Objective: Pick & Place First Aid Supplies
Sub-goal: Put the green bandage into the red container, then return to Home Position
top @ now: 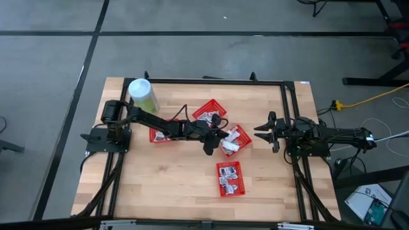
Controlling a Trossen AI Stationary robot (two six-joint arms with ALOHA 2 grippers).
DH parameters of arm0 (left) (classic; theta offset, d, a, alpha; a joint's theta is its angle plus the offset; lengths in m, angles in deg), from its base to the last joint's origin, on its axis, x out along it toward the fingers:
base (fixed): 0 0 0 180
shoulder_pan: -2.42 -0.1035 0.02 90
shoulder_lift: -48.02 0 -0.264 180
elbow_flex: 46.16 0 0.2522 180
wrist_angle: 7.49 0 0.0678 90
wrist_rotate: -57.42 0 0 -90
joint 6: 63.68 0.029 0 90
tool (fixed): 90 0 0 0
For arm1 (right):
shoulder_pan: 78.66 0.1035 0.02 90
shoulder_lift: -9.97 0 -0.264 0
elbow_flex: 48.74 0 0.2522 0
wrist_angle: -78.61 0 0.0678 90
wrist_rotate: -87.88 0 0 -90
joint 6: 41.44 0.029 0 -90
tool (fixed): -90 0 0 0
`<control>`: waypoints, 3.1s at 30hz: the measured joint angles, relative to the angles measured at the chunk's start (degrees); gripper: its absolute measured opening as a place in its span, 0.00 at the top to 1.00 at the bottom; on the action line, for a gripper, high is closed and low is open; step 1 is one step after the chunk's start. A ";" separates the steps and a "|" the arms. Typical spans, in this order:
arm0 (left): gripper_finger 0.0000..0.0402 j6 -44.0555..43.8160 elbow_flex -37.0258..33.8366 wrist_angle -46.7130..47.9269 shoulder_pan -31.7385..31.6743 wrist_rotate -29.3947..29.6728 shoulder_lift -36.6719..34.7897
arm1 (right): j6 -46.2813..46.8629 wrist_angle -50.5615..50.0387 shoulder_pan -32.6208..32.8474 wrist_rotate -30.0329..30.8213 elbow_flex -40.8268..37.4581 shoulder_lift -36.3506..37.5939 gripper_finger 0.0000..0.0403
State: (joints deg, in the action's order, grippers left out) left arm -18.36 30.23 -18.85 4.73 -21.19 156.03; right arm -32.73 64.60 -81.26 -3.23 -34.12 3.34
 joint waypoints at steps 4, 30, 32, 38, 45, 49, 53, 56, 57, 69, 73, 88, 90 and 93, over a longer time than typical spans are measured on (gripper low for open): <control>0.97 -0.06 0.00 -0.35 -0.17 0.00 0.07 | -0.07 0.01 0.00 0.00 0.00 0.00 0.69; 0.69 -5.73 0.00 -0.44 1.84 -0.92 0.07 | -0.05 0.00 0.01 -0.01 0.00 0.00 0.69; 0.69 -6.62 0.00 -0.46 2.26 -1.38 0.07 | 0.00 0.00 0.01 0.00 0.00 0.00 0.69; 0.70 -16.46 -0.05 -0.67 1.48 -6.70 -0.97 | -0.04 0.00 0.00 0.00 0.00 0.00 0.69; 0.70 -25.96 -5.14 -0.86 -0.79 -12.63 -6.06 | -0.08 0.00 0.00 -0.01 0.00 0.00 0.69; 0.71 -30.48 -13.26 -0.83 -1.68 -12.56 -13.57 | -0.07 0.00 -0.01 0.00 0.00 0.00 0.69; 0.71 -35.19 -22.58 -0.70 -1.76 -10.64 -23.25 | -0.05 0.00 -0.01 0.01 0.00 0.00 0.69; 0.71 -39.13 -28.83 -0.39 -1.50 -6.62 -30.67 | -0.07 0.02 0.00 0.00 0.00 0.01 0.69; 0.70 -40.23 -30.83 -0.21 -1.39 -5.79 -33.24 | -0.07 0.02 0.01 -0.01 0.00 0.02 0.69; 0.71 -47.82 -44.81 10.14 -1.22 -5.07 -58.49 | -0.03 0.01 0.01 0.01 0.00 0.02 0.69; 0.71 -48.11 -47.94 11.45 -1.22 -5.06 -64.22 | -0.07 0.01 0.01 0.00 0.00 0.00 0.69; 0.71 -48.47 -59.06 11.87 -1.18 -5.05 -79.58 | -0.05 0.02 0.00 0.00 0.00 0.01 0.69; 0.71 -47.75 -59.08 14.14 -1.18 -5.17 -81.06 | -0.03 0.00 0.01 0.01 0.00 0.00 0.69; 0.72 -46.27 -59.08 16.22 -1.11 -5.30 -83.51 | -0.05 0.01 0.01 -0.01 0.00 0.00 0.69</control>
State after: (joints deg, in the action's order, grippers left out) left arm -64.63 -28.85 -2.63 3.62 -26.49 72.51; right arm -32.78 64.62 -81.25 -3.24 -34.12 3.33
